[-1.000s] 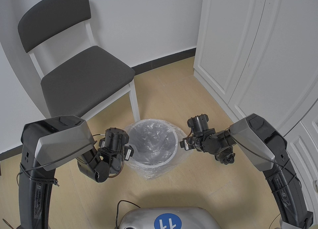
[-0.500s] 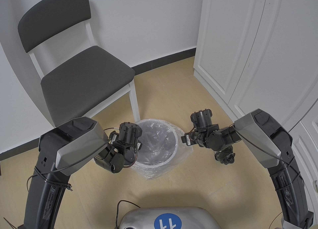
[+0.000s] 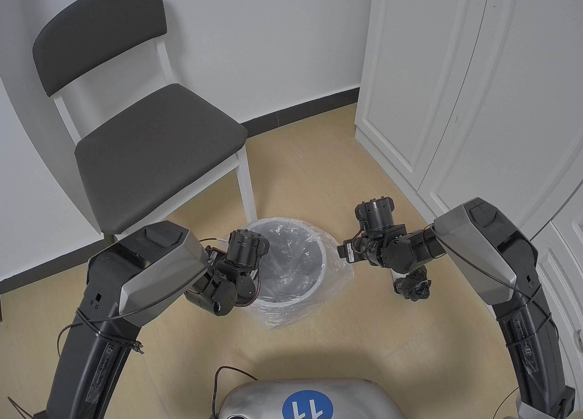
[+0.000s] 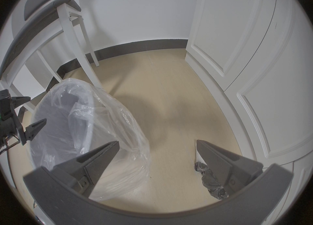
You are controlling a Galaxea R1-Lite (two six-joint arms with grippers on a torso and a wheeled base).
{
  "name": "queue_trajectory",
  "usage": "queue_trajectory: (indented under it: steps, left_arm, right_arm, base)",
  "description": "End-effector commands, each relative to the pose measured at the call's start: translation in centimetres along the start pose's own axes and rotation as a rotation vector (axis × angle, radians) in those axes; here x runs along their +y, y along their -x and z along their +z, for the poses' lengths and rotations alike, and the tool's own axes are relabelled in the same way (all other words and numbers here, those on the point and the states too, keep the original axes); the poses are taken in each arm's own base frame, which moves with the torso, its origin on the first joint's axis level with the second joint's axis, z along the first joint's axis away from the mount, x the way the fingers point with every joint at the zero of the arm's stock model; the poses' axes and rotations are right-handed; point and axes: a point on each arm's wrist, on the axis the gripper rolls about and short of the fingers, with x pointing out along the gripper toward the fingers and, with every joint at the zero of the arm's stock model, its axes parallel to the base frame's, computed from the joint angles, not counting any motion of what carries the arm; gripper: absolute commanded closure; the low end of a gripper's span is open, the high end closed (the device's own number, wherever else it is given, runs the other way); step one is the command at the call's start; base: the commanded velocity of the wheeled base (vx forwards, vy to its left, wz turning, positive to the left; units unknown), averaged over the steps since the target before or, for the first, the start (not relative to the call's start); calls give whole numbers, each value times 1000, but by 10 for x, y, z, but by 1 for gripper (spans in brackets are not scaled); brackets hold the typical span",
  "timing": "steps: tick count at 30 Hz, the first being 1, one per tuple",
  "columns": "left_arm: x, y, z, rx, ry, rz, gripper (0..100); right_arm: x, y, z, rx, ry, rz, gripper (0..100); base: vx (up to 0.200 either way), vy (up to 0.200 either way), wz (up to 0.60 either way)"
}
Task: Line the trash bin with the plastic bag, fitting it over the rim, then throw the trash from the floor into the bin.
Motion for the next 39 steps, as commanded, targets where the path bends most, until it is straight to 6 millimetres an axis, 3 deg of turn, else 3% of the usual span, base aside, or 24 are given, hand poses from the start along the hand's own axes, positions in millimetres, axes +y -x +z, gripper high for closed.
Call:
queue_trajectory:
  steps: [1,9,14,33,36,39]
  left_arm:
    - [11,10,-1,14,0,3,0]
    - [34,37,2,34,21,-5,0]
    - [48,44,-1,56,13,-5,0]
    - [39,52,-28,118,45,-58,0]
    - [33,63,-44,159,68,-94,0]
    - [31,62,-48,170,77,-109,0]
  right_arm:
    - [-1,-1,-2,5,1,-3,0]
    - [-3,-2,-2,4,-2,-5,0]
    - [-7,-3,0,-1,-8,-12,0]
    - [-8,-2,0,-1,-10,-13,0]
    - [-8,-2,-1,1,-10,-14,0]
    - [-8,-2,-1,1,-9,-12,0]
  base:
    - [0,0,0]
    - [0,0,0]
    - [0,0,0]
    - [0,0,0]
    - [0,0,0]
    - [0,0,0]
